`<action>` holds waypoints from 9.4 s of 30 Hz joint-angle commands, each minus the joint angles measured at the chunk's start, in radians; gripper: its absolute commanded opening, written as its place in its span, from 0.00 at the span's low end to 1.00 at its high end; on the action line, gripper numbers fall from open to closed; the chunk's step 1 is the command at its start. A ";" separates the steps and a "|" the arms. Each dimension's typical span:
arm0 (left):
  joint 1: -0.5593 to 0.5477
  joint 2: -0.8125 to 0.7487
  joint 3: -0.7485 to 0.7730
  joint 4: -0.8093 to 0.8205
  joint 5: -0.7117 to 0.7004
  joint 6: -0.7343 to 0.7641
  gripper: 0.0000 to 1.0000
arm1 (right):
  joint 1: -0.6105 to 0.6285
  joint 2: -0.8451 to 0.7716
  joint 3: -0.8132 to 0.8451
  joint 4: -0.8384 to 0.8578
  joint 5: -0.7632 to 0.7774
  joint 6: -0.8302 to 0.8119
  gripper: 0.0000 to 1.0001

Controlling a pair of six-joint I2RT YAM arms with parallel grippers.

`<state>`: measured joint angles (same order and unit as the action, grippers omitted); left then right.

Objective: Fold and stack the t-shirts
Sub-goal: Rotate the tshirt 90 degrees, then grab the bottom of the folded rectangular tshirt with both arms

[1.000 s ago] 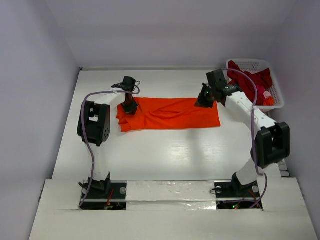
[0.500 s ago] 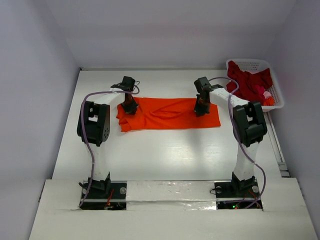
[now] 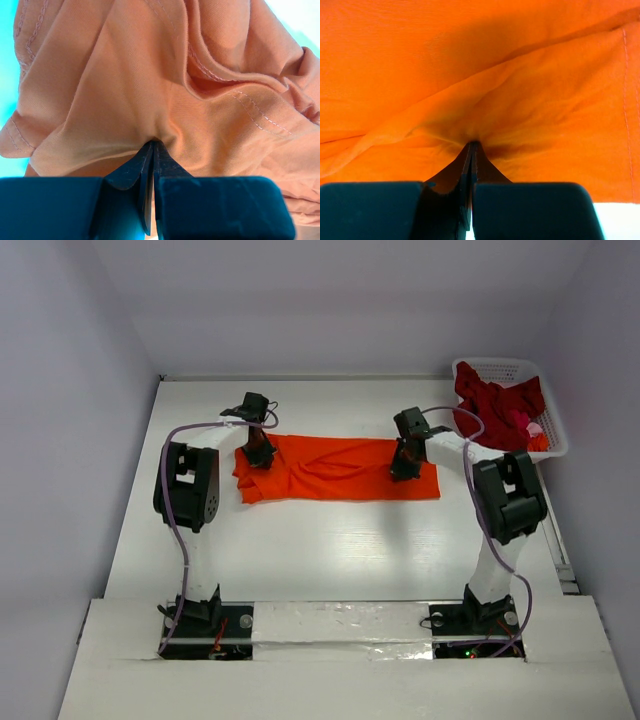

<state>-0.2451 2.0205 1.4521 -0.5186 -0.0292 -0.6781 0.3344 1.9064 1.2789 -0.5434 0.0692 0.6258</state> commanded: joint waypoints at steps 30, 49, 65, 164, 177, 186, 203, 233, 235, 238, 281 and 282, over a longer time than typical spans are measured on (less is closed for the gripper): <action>0.040 0.241 0.309 0.020 0.144 0.083 0.00 | 0.279 -0.388 -0.607 0.195 -0.171 0.179 0.00; -0.020 0.388 0.560 -0.001 0.199 0.098 0.00 | 0.726 -0.333 -0.569 0.203 -0.109 0.454 0.00; -0.109 0.534 0.728 -0.015 0.245 0.103 0.00 | 0.911 -0.287 -0.445 0.146 -0.025 0.526 0.00; -0.180 0.460 0.809 0.084 0.439 0.078 0.68 | 1.008 -0.245 -0.274 0.028 0.095 0.508 1.00; -0.180 0.086 0.720 0.086 0.387 0.118 0.99 | 1.008 -0.594 -0.165 -0.246 0.448 0.531 1.00; -0.191 -0.343 0.599 0.039 0.293 0.273 0.99 | 1.008 -0.800 0.157 -0.506 0.865 0.445 1.00; -0.181 -0.894 -0.279 0.036 0.608 0.075 0.99 | 0.968 -0.778 0.240 -0.567 0.775 0.379 1.00; -0.362 -1.671 -1.003 -0.090 0.574 -0.431 0.91 | 0.959 -1.248 -0.570 -0.472 0.003 0.617 0.91; -0.371 -1.567 -0.969 -0.046 0.574 -0.362 0.92 | 0.959 -1.313 -0.576 -0.492 0.007 0.634 0.91; -0.471 -1.363 -0.921 0.082 0.578 -0.318 0.92 | 0.959 -1.343 -0.566 -0.521 0.033 0.675 0.91; -1.157 -1.290 -1.110 0.229 0.060 -0.940 0.82 | 0.884 -1.040 -0.774 -0.090 -0.193 0.663 0.85; -1.157 -1.237 -1.099 0.238 0.064 -0.933 0.83 | 0.884 -1.037 -0.776 -0.083 -0.197 0.664 0.85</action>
<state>-1.3994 0.7200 0.2985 -0.2237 0.0925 -1.6070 1.2186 0.8707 0.5087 -0.6872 -0.1104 1.2587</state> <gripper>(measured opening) 0.823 0.856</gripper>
